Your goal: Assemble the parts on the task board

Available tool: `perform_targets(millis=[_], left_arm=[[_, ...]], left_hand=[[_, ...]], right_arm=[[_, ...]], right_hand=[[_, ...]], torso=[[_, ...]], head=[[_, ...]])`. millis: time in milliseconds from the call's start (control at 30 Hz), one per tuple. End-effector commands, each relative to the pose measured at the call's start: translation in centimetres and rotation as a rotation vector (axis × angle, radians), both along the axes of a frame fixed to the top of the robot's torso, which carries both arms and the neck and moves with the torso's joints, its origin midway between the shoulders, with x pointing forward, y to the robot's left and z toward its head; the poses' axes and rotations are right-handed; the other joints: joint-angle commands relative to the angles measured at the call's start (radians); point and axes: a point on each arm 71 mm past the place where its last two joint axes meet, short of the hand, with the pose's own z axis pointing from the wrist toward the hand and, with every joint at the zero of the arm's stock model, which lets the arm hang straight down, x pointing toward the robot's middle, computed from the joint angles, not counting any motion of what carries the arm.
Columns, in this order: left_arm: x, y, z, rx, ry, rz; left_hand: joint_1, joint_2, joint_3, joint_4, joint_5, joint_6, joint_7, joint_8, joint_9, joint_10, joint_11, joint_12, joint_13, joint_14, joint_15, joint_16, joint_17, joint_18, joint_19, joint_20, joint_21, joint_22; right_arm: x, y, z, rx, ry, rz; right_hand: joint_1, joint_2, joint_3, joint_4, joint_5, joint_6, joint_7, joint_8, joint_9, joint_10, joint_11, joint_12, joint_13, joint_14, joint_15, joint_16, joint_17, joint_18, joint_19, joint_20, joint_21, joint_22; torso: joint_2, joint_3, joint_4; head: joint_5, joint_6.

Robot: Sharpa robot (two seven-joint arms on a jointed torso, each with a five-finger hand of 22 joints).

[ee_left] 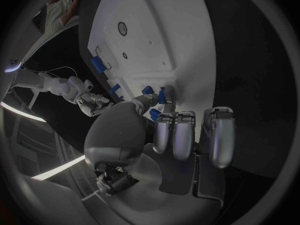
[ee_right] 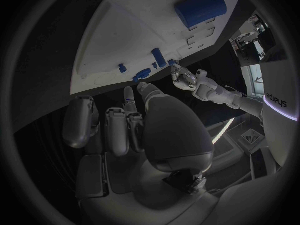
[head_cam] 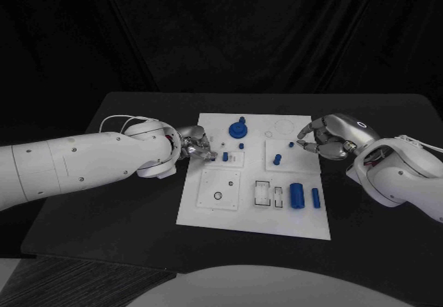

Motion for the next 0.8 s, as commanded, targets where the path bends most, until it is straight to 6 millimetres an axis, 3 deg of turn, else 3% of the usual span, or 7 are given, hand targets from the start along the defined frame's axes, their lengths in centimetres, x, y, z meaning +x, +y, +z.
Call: perform_targets(millis=[33, 267, 567, 800], left_arm=[[-0.34, -0.3, -0.53, 0.01, 0.032, -0.025], [-0.36, -0.23, -0.6, 0.017, 0.04, -0.026], [-0.39, -0.23, -0.66, 0.023, 0.047, -0.026], [-0.35, -0.27, -0.74, 0.03, 0.056, -0.03]], left_hand=[[0.032, 0.03, -0.014, 0.027, -0.043, 0.049, -0.028, 0.001, -0.054, 0.085, 0.007, -0.007, 0.247, 0.108, -0.001, 0.014, 0.267, -0.014, 0.017, 0.006, -0.014, 0.236], [0.012, 0.023, -0.065, 0.083, -0.087, 0.047, -0.025, -0.006, -0.072, 0.078, 0.009, -0.016, 0.242, 0.108, 0.001, 0.014, 0.267, -0.013, 0.016, 0.009, -0.017, 0.235], [0.011, 0.019, -0.077, 0.091, -0.093, 0.05, -0.026, -0.003, -0.073, 0.073, 0.009, -0.022, 0.238, 0.108, 0.001, 0.014, 0.267, -0.012, 0.014, 0.009, -0.021, 0.234], [-0.003, 0.013, -0.118, 0.129, -0.106, 0.047, -0.027, 0.019, -0.061, 0.067, 0.008, -0.028, 0.234, 0.108, 0.001, 0.014, 0.267, -0.012, 0.013, 0.008, -0.023, 0.234]], right_arm=[[-0.01, -0.06, -0.03, 0.001, -0.003, -0.01], [0.0, -0.08, -0.03, 0.001, -0.002, -0.011], [0.01, -0.04, -0.04, 0.001, -0.002, -0.009], [0.01, -0.03, -0.04, 0.0, -0.002, -0.009]], right_hand=[[0.006, 0.007, 0.021, -0.006, 0.018, 0.006, 0.001, 0.017, -0.011, 0.108, 0.005, 0.02, 0.267, 0.069, 0.008, -0.01, 0.073, 0.042, 0.004, 0.005, -0.014, 0.18], [0.006, 0.007, 0.021, -0.006, 0.018, 0.006, 0.001, 0.017, -0.011, 0.108, 0.005, 0.02, 0.267, 0.069, 0.008, -0.01, 0.073, 0.042, 0.004, 0.005, -0.014, 0.18], [0.006, 0.007, 0.021, -0.006, 0.018, 0.006, 0.001, 0.017, -0.011, 0.108, 0.005, 0.02, 0.267, 0.069, 0.008, -0.01, 0.073, 0.042, 0.004, 0.005, -0.014, 0.18], [0.006, 0.007, 0.021, -0.006, 0.018, 0.006, 0.001, 0.017, -0.011, 0.108, 0.005, 0.02, 0.267, 0.069, 0.008, -0.01, 0.073, 0.042, 0.004, 0.005, -0.014, 0.18]], torso=[[0.0, 0.0001, 0.0001], [0.0, -0.0001, -0.0004], [0.0, 0.0005, -0.0001], [0.0, 0.0001, 0.0002]], head=[[-0.001, 0.0], [0.0, 0.0], [0.0, 0.0], [-0.001, 0.0]])
